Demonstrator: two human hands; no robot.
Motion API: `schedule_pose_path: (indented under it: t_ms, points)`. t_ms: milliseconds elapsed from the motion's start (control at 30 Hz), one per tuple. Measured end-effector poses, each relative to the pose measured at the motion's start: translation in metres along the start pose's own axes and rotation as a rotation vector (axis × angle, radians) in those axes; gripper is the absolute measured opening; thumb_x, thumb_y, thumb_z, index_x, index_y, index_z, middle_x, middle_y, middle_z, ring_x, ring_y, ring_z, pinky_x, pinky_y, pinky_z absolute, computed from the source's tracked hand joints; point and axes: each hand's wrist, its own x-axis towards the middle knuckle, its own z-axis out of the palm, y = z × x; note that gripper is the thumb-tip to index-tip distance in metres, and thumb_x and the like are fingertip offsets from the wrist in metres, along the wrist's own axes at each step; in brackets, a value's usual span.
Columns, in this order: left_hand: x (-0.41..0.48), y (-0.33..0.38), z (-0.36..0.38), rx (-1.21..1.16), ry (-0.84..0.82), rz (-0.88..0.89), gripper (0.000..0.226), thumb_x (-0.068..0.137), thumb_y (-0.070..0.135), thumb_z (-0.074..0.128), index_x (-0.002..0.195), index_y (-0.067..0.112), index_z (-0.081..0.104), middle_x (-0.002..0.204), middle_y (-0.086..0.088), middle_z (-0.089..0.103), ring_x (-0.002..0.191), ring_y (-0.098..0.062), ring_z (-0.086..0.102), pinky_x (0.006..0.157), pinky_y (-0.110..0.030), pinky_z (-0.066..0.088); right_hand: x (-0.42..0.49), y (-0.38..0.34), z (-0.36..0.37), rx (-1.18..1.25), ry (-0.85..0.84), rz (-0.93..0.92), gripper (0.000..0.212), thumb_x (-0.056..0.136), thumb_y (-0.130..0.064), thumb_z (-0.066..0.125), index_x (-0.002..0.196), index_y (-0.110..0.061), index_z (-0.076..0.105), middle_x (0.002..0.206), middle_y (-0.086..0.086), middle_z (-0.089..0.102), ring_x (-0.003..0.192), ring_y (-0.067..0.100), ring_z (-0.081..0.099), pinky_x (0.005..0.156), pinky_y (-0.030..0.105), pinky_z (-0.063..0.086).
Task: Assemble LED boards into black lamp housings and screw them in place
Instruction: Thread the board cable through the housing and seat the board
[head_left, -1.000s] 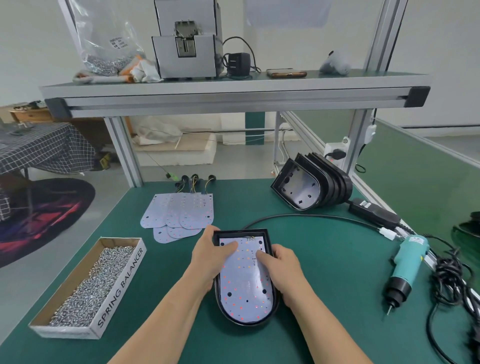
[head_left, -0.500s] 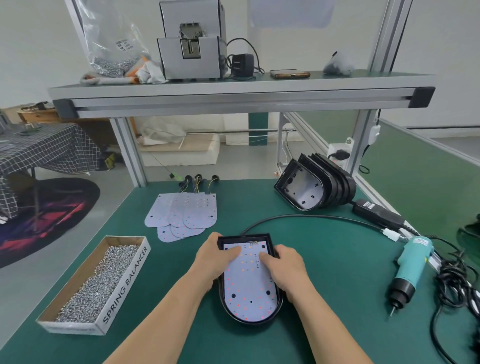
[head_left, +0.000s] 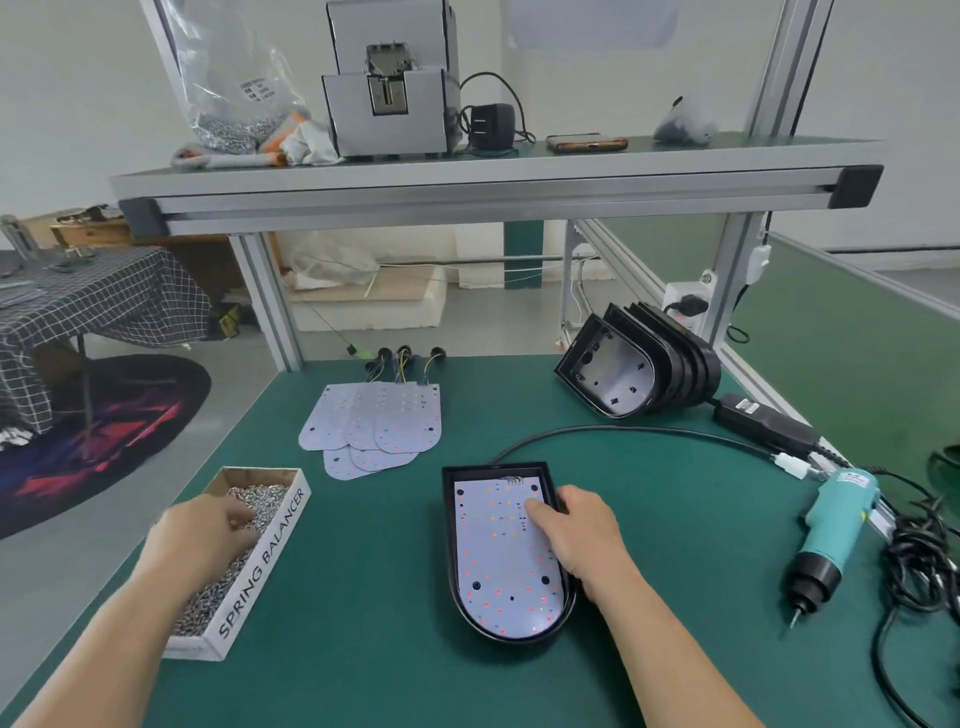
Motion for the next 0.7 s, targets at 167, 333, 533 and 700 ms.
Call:
schedule_pose_path:
  t_ms: [167, 333, 533, 700]
  points:
    - [0.0033, 0.0021, 0.0061, -0.081, 0.156, -0.007, 0.018, 0.085, 0.011, 0.074, 0.072, 0.024, 0.075, 0.076, 0.002, 0.072, 0.073, -0.022, 0.063, 0.070, -0.033, 0.052, -0.0012, 0.0014, -0.0002, 0.040, 0.001, 0.012, 0.032, 0.091, -0.030, 0.065, 0.084, 0.000, 0.057, 0.077, 0.007, 0.055, 0.066, 0.020, 0.046, 0.062, 0.033, 0.037]
    - [0.0043, -0.0018, 0.0036, -0.156, 0.273, 0.028, 0.021, 0.085, 0.011, 0.075, 0.068, 0.024, 0.075, 0.062, 0.006, 0.067, 0.064, -0.021, 0.063, 0.067, -0.033, 0.050, 0.0001, 0.0026, -0.0005, 0.041, 0.007, 0.016, 0.035, 0.091, -0.031, 0.066, 0.085, 0.003, 0.057, 0.077, 0.006, 0.056, 0.066, 0.020, 0.046, 0.062, 0.032, 0.037]
    - [0.0050, -0.0063, 0.0029, -0.273, 0.238, -0.023, 0.017, 0.088, 0.005, 0.069, 0.099, 0.014, 0.078, 0.076, -0.003, 0.075, 0.073, -0.024, 0.070, 0.080, -0.040, 0.058, 0.0001, 0.0037, 0.0003, 0.044, 0.011, 0.001, 0.040, 0.091, -0.031, 0.066, 0.097, 0.008, 0.060, 0.080, 0.007, 0.060, 0.069, 0.020, 0.050, 0.064, 0.032, 0.040]
    - [0.0002, -0.0060, -0.0002, -0.367, 0.262, -0.080, 0.013, 0.083, 0.013, 0.079, 0.096, 0.014, 0.076, 0.074, -0.002, 0.074, 0.072, -0.026, 0.069, 0.077, -0.043, 0.059, 0.0004, 0.0041, 0.0005, 0.050, 0.012, 0.006, 0.038, 0.091, -0.032, 0.067, 0.089, 0.005, 0.057, 0.077, 0.006, 0.058, 0.066, 0.020, 0.048, 0.063, 0.032, 0.039]
